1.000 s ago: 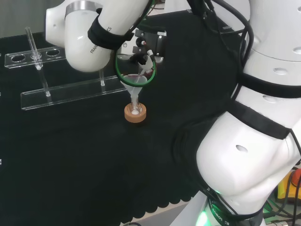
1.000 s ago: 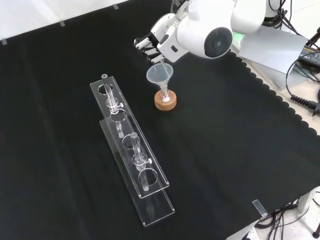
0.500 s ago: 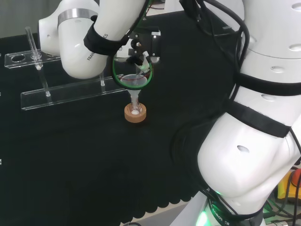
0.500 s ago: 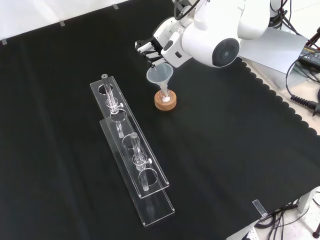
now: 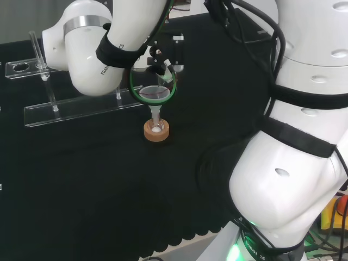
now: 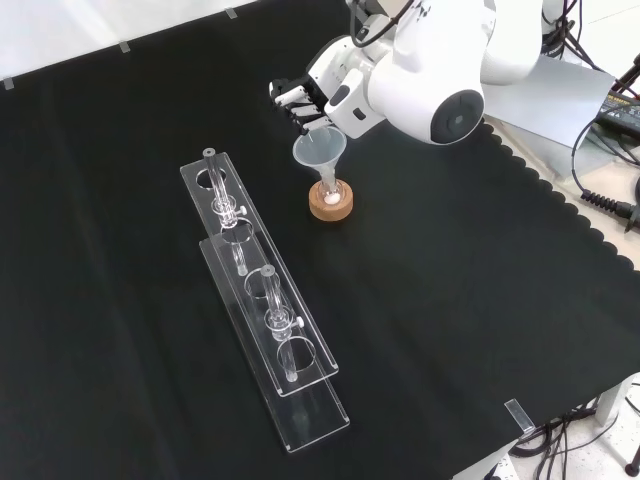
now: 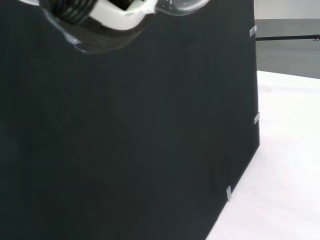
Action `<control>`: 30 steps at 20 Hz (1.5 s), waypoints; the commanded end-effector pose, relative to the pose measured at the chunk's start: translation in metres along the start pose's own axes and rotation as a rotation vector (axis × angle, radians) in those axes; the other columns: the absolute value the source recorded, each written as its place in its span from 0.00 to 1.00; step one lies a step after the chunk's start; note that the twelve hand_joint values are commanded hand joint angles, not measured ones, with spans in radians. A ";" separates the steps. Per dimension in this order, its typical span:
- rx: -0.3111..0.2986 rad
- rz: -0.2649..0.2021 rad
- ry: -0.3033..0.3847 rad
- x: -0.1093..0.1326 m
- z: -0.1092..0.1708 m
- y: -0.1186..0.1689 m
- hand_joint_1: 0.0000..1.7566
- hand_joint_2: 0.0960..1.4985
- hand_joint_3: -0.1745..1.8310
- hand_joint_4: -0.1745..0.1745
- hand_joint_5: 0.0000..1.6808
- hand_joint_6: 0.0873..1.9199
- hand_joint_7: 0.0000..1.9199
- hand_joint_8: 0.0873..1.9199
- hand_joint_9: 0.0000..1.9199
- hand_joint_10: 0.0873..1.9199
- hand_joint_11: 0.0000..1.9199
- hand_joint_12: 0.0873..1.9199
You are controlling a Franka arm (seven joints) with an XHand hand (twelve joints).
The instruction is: Pour all the NaCl from the weighing funnel into the round-bottom flask.
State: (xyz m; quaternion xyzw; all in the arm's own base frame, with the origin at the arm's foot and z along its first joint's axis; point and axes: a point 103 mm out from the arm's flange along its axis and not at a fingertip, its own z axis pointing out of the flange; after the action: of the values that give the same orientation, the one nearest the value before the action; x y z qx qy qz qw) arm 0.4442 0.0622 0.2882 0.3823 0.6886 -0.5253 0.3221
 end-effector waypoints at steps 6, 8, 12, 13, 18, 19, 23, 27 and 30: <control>0.011 0.005 -0.071 -0.002 -0.006 -0.003 0.60 0.51 0.36 1.00 0.63 0.49 0.53 0.24 0.62 0.13 0.36 0.59; 0.013 0.008 -0.073 -0.001 -0.007 -0.003 0.60 0.51 0.36 1.00 0.63 0.49 0.53 0.24 0.62 0.13 0.36 0.59; 0.011 0.012 -0.083 -0.001 -0.009 -0.003 0.60 0.51 0.36 1.00 0.63 0.49 0.53 0.24 0.62 0.13 0.36 0.59; 0.012 0.016 -0.084 -0.001 -0.010 -0.003 0.60 0.51 0.36 1.00 0.63 0.49 0.53 0.24 0.62 0.13 0.36 0.59; 0.023 0.026 -0.105 0.001 -0.013 -0.004 0.60 0.51 0.36 1.00 0.63 0.49 0.53 0.24 0.62 0.13 0.36 0.59; 0.024 0.030 -0.113 0.001 -0.013 -0.004 0.60 0.51 0.36 1.00 0.63 0.49 0.53 0.24 0.62 0.13 0.36 0.59; 0.031 0.041 -0.120 0.001 -0.014 -0.005 0.60 0.51 0.36 1.00 0.63 0.49 0.53 0.24 0.62 0.13 0.37 0.58; 0.049 0.054 -0.140 -0.001 -0.012 -0.004 0.60 0.51 0.36 1.00 0.63 0.49 0.53 0.24 0.62 0.13 0.37 0.58; 0.062 0.062 -0.165 0.000 -0.015 -0.005 0.60 0.51 0.36 1.00 0.63 0.49 0.53 0.24 0.63 0.13 0.37 0.58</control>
State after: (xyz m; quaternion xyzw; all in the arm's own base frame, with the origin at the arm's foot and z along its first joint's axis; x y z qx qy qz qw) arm 0.4396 0.0738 0.2937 0.3702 0.6431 -0.5579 0.3716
